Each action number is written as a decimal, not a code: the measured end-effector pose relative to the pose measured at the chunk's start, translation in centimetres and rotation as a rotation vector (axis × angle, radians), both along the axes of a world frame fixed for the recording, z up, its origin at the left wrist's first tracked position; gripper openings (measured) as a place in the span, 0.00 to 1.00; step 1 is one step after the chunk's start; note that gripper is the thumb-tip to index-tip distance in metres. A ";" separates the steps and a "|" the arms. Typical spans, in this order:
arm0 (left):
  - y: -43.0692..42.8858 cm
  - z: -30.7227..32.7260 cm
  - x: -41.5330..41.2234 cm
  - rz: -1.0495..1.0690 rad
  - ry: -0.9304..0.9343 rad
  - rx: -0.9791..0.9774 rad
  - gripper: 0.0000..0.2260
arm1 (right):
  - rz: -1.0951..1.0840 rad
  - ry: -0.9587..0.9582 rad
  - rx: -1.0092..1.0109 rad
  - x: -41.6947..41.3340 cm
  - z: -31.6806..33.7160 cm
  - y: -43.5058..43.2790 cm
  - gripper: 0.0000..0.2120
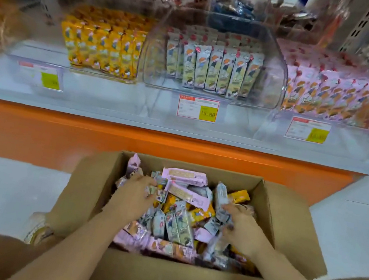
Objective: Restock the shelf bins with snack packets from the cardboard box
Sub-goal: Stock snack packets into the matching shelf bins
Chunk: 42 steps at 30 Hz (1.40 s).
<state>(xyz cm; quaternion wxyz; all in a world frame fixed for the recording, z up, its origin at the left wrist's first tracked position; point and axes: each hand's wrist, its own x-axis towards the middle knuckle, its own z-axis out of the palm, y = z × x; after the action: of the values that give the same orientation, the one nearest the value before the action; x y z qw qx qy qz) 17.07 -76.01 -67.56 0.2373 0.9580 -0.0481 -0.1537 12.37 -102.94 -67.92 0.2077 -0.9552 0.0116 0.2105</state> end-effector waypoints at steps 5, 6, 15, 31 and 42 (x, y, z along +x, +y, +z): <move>1.0 -2.7 -0.5 -0.021 -0.023 0.205 0.17 | -0.007 0.015 -0.084 0.9 -1.7 0.3 0.33; 0.9 -2.9 -0.5 -0.026 -0.013 0.199 0.18 | 0.012 0.023 -0.113 1.0 -1.9 0.4 0.34; 0.9 -3.2 0.2 -0.007 0.108 0.104 0.21 | -0.020 -0.054 -0.058 2.1 -2.2 1.5 0.24; -2.8 -1.7 0.1 -0.096 0.075 0.329 0.22 | -0.203 0.159 -0.029 2.7 0.0 1.3 0.17; -3.0 -1.6 0.3 0.092 0.129 -0.053 0.30 | -0.114 0.315 -0.243 2.7 -1.0 1.1 0.32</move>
<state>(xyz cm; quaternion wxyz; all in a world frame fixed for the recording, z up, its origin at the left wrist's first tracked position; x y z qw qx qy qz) 17.32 -79.05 -69.16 0.2723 0.9407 0.0074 -0.2024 15.03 -101.88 -68.93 0.0981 -0.9263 0.1233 0.3422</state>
